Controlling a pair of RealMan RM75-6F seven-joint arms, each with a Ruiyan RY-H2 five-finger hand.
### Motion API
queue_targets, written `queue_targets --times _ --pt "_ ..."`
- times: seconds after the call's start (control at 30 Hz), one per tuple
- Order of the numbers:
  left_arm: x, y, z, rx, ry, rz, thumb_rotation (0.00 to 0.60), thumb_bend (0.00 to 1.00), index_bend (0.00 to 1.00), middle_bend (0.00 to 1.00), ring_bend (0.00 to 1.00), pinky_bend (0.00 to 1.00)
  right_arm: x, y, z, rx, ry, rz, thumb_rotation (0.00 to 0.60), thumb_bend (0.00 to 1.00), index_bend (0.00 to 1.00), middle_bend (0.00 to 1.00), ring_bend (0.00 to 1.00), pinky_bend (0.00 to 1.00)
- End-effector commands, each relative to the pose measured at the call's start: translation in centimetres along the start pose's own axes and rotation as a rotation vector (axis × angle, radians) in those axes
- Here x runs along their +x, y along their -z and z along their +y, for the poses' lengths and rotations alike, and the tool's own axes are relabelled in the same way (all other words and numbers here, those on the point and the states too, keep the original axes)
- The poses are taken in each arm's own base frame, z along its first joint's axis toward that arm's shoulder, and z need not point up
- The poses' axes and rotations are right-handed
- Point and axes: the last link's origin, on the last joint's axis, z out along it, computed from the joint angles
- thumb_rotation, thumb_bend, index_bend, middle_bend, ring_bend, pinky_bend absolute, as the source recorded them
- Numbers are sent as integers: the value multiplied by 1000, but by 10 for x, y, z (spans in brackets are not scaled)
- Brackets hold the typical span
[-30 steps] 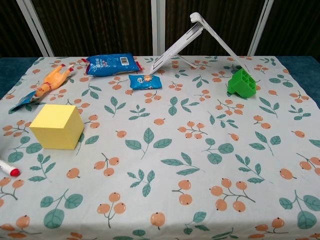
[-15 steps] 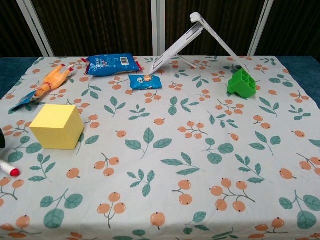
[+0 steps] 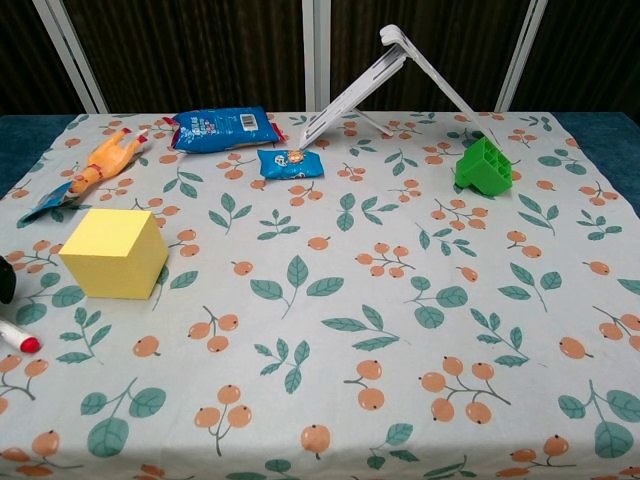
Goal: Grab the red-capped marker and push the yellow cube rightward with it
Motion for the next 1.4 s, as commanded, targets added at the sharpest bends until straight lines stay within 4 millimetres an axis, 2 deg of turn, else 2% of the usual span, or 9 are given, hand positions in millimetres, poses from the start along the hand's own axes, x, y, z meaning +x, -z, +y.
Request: queue_targets --times 0.03,0.83,1.17,1.4 --pt "-1 -3 0 3 -12 -1 600 318 480 500 331 228 0 0 0 0 -1 -1 600 174 0 122 0 0" --pt "-8 -9 1 6 -17 9 600 360 558 571 387 229 -1 -1 0 -8 -2 -8 600 174 0 126 0 0" --pt "-11 -10 0 12 23 44 600 361 646 658 469 342 -1 0 -1 -5 0 -10 600 174 0 127 0 0" --pt "-14 -9 -4 22 62 44 600 377 651 663 478 439 0 0 -2 -3 0 -10 600 173 0 128 0 0"
